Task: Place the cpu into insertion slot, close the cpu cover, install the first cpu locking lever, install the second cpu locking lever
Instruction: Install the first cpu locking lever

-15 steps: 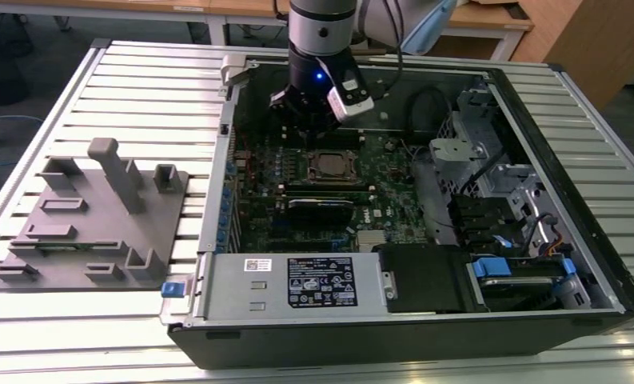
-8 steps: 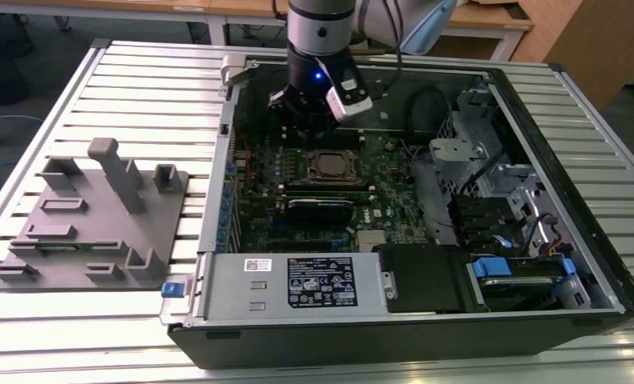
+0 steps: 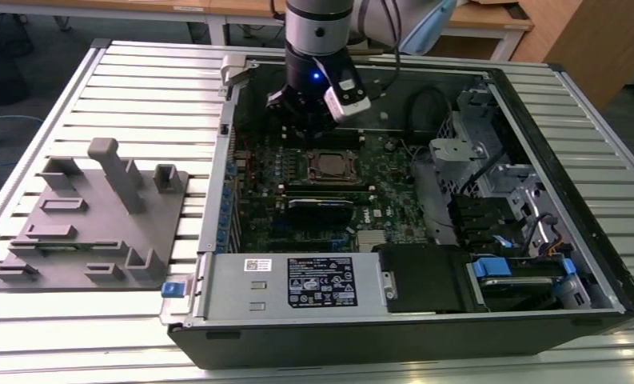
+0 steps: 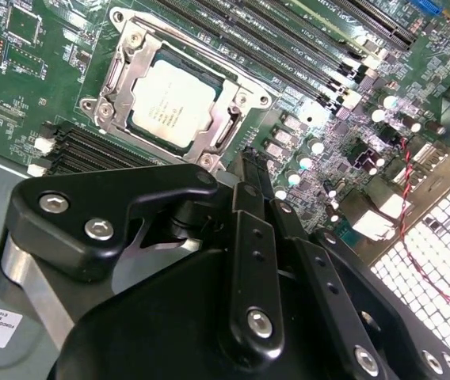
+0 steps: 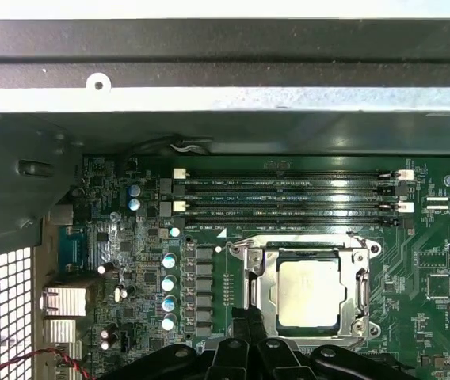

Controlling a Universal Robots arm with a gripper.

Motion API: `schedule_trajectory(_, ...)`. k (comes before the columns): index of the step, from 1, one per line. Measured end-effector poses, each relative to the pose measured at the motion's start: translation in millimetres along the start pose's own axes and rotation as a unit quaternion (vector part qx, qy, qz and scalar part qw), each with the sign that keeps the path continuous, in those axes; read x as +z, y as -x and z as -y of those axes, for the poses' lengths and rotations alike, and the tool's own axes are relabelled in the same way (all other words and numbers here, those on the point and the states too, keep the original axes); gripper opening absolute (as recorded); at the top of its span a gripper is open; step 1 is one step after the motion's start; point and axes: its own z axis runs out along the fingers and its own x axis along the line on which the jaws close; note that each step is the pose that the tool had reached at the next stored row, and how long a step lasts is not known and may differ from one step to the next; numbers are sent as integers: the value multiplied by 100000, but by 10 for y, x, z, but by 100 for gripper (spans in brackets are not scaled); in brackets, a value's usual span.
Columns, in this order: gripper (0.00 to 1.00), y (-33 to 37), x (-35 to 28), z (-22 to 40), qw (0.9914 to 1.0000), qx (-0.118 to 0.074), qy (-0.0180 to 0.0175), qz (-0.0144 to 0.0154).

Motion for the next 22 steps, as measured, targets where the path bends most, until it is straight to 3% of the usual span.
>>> schedule_trajectory(15, 11, -16, 0, 0, 100000, 3, 1, -1)
schedule_trajectory(22, 11, -88, 1, 2, 100000, -5, 0, 1)
